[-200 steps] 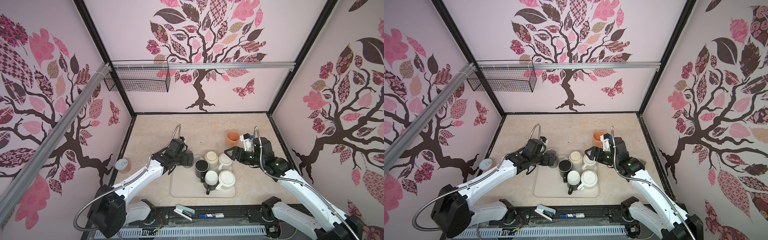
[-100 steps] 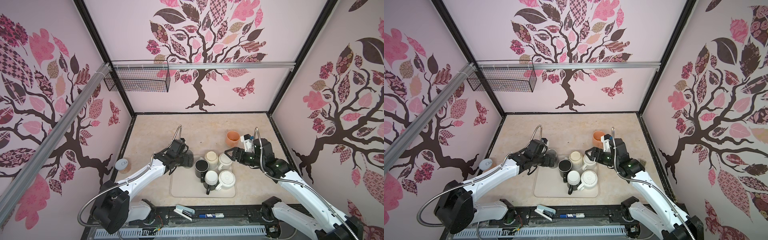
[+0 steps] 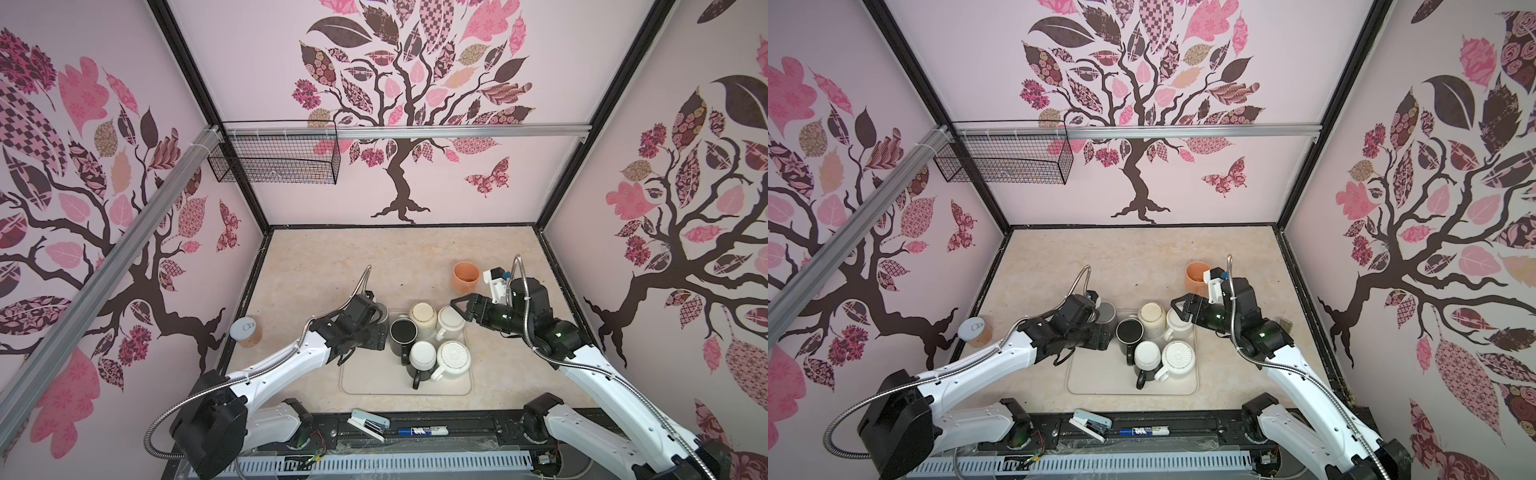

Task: Turn the mug right side up
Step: 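Lower the left gripper and close it on the grey mug's handle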

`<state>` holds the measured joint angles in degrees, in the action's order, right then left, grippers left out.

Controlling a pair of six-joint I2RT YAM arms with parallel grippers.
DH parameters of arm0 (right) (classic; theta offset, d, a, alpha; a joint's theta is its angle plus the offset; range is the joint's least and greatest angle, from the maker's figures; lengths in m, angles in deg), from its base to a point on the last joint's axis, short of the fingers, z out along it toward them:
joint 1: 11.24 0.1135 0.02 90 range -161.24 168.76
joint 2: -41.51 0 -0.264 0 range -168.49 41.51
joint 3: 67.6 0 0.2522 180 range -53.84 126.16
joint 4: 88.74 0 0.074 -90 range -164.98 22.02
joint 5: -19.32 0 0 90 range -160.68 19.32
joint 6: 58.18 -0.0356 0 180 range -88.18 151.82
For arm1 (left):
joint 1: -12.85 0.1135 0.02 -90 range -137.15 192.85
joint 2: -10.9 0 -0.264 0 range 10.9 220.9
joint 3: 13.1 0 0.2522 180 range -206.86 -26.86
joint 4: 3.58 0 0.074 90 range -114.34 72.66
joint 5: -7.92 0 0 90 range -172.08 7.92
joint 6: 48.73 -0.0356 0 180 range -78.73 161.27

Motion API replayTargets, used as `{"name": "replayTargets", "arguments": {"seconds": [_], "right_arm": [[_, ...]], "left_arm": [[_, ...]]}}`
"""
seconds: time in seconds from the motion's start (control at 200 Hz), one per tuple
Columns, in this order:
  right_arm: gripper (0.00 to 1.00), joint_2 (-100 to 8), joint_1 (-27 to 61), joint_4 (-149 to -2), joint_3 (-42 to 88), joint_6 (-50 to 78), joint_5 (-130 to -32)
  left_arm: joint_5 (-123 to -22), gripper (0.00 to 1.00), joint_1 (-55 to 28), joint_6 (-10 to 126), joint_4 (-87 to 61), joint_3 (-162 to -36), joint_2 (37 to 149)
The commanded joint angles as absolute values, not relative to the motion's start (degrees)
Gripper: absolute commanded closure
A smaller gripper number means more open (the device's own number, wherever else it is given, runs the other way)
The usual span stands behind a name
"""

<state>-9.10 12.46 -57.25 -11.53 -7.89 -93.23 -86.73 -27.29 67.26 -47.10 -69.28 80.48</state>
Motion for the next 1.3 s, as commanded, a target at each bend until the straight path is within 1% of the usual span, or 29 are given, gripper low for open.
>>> {"name": "replayTargets", "arguments": {"seconds": [0.0,0.195,0.38,0.685,0.78,1.045,1.295], "right_arm": [[0.18,-8.68,12.38,-57.61,-11.92,-8.03,-92.40],[0.19,-8.72,12.37,-58.24,-13.13,-7.83,-91.95],[0.20,-9.47,12.40,-58.36,-13.48,-7.82,-91.39],[0.21,-9.73,12.49,-58.49,-15.09,-7.36,-88.81],[0.21,-9.79,12.49,-58.96,-15.77,-7.07,-88.14],[0.21,-10.07,12.44,-61.10,-17.52,-7.61,-88.48],[0.21,-9.60,12.51,-61.24,-18.23,-7.84,-88.47]], "left_arm": [[-92.69,0.22,-27.38,67.99,-48.25,-68.97,79.49],[-93.13,0.29,-27.46,66.80,-50.11,-72.35,82.14],[-95.38,0.35,-27.50,66.52,-50.04,-72.82,83.80],[-97.39,0.34,-27.54,66.31,-50.96,-73.53,84.75],[-97.14,0.35,-27.50,66.22,-51.27,-73.73,85.06],[-98.70,0.42,-27.53,66.16,-51.87,-74.57,86.04],[-98.35,0.49,-27.63,65.83,-48.14,-73.62,85.10]]}}
